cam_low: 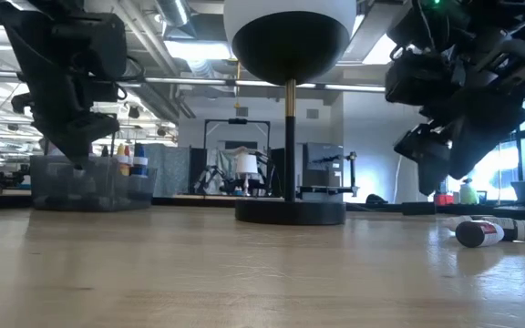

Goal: Pick & Place food coloring
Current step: Put the top small red food coloring bottle into the black container, then put the small pink food coloring bottle into the black container

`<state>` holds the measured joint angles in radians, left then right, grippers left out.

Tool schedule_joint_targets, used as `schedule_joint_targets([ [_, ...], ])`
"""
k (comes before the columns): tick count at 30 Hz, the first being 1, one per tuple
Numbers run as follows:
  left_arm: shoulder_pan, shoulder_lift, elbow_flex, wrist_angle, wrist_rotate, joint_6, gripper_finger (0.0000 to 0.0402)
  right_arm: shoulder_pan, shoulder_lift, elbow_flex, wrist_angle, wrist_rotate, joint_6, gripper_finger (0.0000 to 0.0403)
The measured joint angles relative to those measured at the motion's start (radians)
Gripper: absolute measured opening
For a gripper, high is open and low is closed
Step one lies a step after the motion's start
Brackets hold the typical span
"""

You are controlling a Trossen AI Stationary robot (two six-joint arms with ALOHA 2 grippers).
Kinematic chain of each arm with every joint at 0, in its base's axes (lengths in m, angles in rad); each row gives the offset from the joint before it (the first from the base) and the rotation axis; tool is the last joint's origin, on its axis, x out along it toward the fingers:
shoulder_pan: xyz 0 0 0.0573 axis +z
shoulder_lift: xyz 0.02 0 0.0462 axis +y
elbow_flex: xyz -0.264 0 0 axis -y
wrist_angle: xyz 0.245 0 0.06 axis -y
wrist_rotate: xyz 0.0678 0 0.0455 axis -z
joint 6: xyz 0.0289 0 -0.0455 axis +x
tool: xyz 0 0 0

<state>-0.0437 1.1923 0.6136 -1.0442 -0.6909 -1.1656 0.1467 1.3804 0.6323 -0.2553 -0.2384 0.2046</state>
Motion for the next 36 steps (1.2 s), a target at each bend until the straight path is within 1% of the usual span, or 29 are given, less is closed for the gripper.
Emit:
schedule_joint_targets([
  [5,0.0,0.0,0.0,0.0,0.001,0.0,0.0091,0.0,0.0,0.0,-0.109,0.012,0.166,0.0218],
  [7,0.0,0.0,0.0,0.0,0.0,0.0,0.0094,0.002,0.0,0.0,-0.164,0.06,0.183,0.0218],
  [11,0.0,0.0,0.0,0.001,0.0,0.0,0.0098,0.022,0.0,0.0,-0.236,0.205,0.182,0.0218],
  [13,0.0,0.0,0.0,0.001,0.001,-0.001,0.0101,0.031,0.0,0.0,-0.241,0.231,0.174,0.0218],
  [21,0.0,0.0,0.0,0.001,-0.002,0.0,0.0114,0.08,0.0,0.0,-0.243,0.237,0.154,0.0218],
  [27,0.0,0.0,0.0,0.002,-0.002,0.0,0.0115,0.101,0.003,0.0,-0.238,0.245,0.159,0.0217],
  [31,0.0,0.0,0.0,0.002,-0.002,0.0,0.0114,0.101,0.035,0.0,-0.232,0.245,0.159,0.0197],
  [36,0.0,0.0,0.0,0.002,-0.001,0.0,0.0114,0.101,0.075,0.0,-0.231,0.25,0.156,0.0152],
])
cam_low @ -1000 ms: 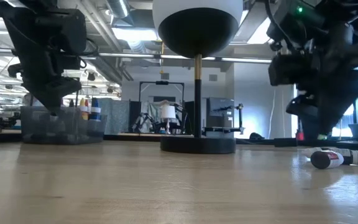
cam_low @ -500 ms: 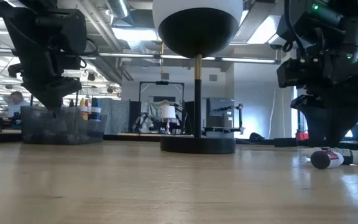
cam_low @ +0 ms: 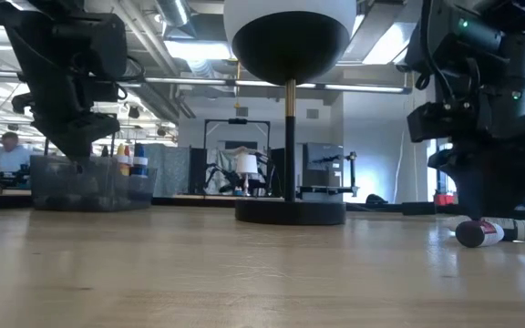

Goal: Pick & Place food coloring
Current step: Put the small pink food coloring bottle into the black container

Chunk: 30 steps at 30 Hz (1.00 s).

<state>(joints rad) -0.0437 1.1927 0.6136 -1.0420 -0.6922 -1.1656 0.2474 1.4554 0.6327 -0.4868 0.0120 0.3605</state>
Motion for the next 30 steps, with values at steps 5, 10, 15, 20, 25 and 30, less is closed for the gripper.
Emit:
schedule_joint_targets([
  [5,0.0,0.0,0.0,0.0,0.002,0.0,0.0114,0.0,0.0,0.0,-0.003,0.007,-0.004,0.0099],
  [10,0.0,0.0,0.003,-0.002,0.005,0.0,0.0113,0.0,-0.001,0.0,0.001,0.002,-0.032,0.0068],
  [15,-0.01,-0.02,0.072,-0.007,-0.01,0.067,0.0113,0.0,0.0,0.014,-0.012,0.021,-0.052,0.0078],
  [20,-0.055,-0.059,0.135,0.164,-0.057,0.245,0.0112,0.0,0.0,0.066,-0.01,0.063,-0.116,0.0076],
  [25,-0.115,-0.056,0.129,0.513,0.024,0.582,0.0113,0.0,0.0,0.135,0.027,0.152,-0.21,0.0071],
  [30,-0.177,0.002,0.129,0.793,0.198,0.824,0.0112,0.0,0.0,0.156,0.227,0.177,-0.341,0.0077],
])
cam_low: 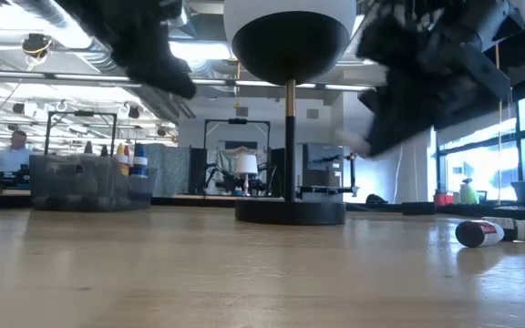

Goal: Pick & Place food coloring
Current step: Put the small pink food coloring bottle into the black container

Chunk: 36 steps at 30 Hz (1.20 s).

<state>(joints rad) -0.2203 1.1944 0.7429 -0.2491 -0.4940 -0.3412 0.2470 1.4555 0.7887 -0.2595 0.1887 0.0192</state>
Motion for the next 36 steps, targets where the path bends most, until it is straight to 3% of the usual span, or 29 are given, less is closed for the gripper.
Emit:
schedule_joint_targets([
  [7,-0.059,0.145,0.0,0.285,0.199,0.158,0.0116,0.0,0.0,0.001,0.233,-0.022,-0.109,0.0076],
  [15,-0.072,0.358,0.001,0.646,0.253,0.248,0.0143,0.0,0.0,0.001,0.359,-0.152,-0.116,0.0078],
  [21,-0.072,0.451,0.034,0.724,0.178,0.389,0.0193,0.0,0.0,0.001,0.36,-0.157,-0.077,0.0078],
  [27,-0.062,0.495,0.04,0.821,0.078,0.393,0.0218,0.0,0.0,0.001,0.361,-0.157,-0.054,0.0079],
  [36,-0.051,0.495,0.041,0.887,0.207,0.389,0.0211,-0.004,0.0,0.001,0.368,-0.116,-0.054,0.0079],
])
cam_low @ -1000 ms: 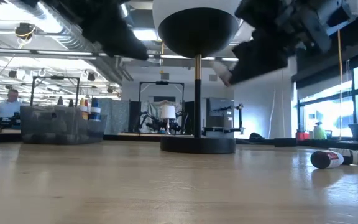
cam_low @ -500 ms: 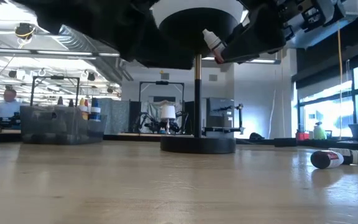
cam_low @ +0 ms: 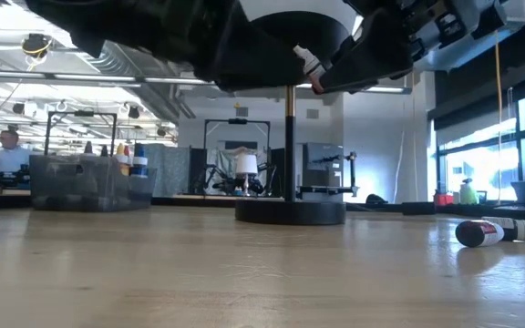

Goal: Pick & Place food coloring
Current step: Put the small pink food coloring bottle into the black container

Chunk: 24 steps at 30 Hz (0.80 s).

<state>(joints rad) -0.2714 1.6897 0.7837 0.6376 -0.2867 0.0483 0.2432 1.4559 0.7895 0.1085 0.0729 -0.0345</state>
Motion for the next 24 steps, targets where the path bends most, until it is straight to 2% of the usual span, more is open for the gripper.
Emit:
schedule_joint_targets([
  [4,-0.002,0.0,0.0,0.061,-0.011,-0.001,0.0206,0.0,0.0,0.0,0.0,0.012,0.0,0.0079],
  [10,0.011,0.0,0.001,0.063,-0.031,0.0,0.019,0.0,0.0,0.0,0.003,0.012,0.001,0.0079],
  [24,0.013,0.0,0.001,0.093,-0.025,0.026,0.0114,-0.001,0.0,0.0,0.039,0.016,0.003,0.0079],
])
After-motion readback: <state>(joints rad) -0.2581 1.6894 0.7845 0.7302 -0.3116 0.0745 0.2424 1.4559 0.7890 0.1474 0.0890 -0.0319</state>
